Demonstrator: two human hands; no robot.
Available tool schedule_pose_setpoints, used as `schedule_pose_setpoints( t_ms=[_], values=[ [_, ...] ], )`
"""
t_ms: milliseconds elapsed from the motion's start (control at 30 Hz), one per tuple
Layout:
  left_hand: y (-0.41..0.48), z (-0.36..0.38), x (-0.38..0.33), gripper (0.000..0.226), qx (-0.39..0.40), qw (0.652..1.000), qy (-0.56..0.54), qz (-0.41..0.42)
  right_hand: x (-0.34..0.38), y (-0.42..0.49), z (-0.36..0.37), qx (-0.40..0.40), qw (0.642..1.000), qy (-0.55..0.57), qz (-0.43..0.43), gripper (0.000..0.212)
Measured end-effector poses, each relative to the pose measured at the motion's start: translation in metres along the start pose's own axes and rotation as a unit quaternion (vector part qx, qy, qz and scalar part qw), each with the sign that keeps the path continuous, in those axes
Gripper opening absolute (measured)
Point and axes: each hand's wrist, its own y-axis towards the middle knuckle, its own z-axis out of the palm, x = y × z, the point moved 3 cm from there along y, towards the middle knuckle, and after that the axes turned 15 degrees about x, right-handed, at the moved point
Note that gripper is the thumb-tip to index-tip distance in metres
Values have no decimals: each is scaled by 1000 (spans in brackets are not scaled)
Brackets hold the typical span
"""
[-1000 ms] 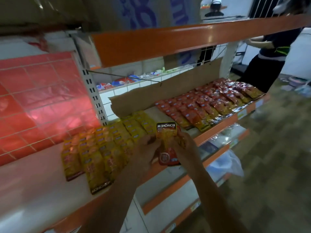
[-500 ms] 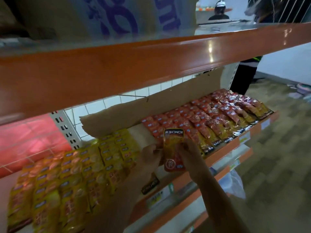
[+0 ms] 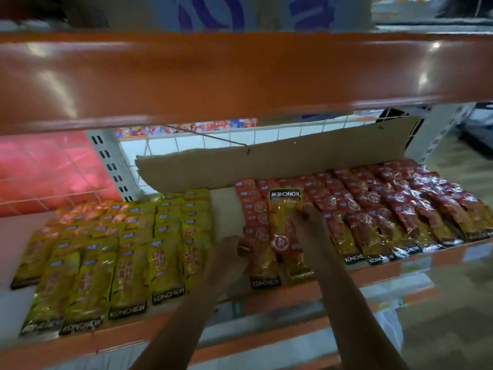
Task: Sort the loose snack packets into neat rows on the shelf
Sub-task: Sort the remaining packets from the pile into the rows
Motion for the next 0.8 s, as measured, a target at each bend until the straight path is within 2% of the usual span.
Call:
schedule_pose_setpoints(
  t_ms=[267,400,467,533,600,633,667,733,800],
  values=[
    [-1,12,-4,22,-39,990,134,-27,2,8,-8,30,999,-19,-13,25],
    [-2,13,-14,33,-37,957,277,-72,5,13,-7,44,998,-31,-18,25],
    [0,8,-20,35,-43,946,308,-97,7,15,-5,56,997,-56,-24,22],
    [3,-2,-29,42,-94,963,236,-91,10,19,0,63,995,-73,-34,19],
    [6,-9,-36,44,-116,991,47,-50,12,24,8,76,994,-62,-43,16],
    [10,-9,-39,40,-105,993,-49,-20,13,28,13,81,994,-59,-48,12],
    [13,-8,-40,35,-95,990,-100,1,16,31,18,85,993,-61,-50,11],
    [21,-12,-35,26,-108,989,-99,11,22,38,29,90,992,-64,-54,16],
    [26,-23,-31,25,-155,984,-92,9,29,47,39,106,989,-75,-65,19]
  ],
)
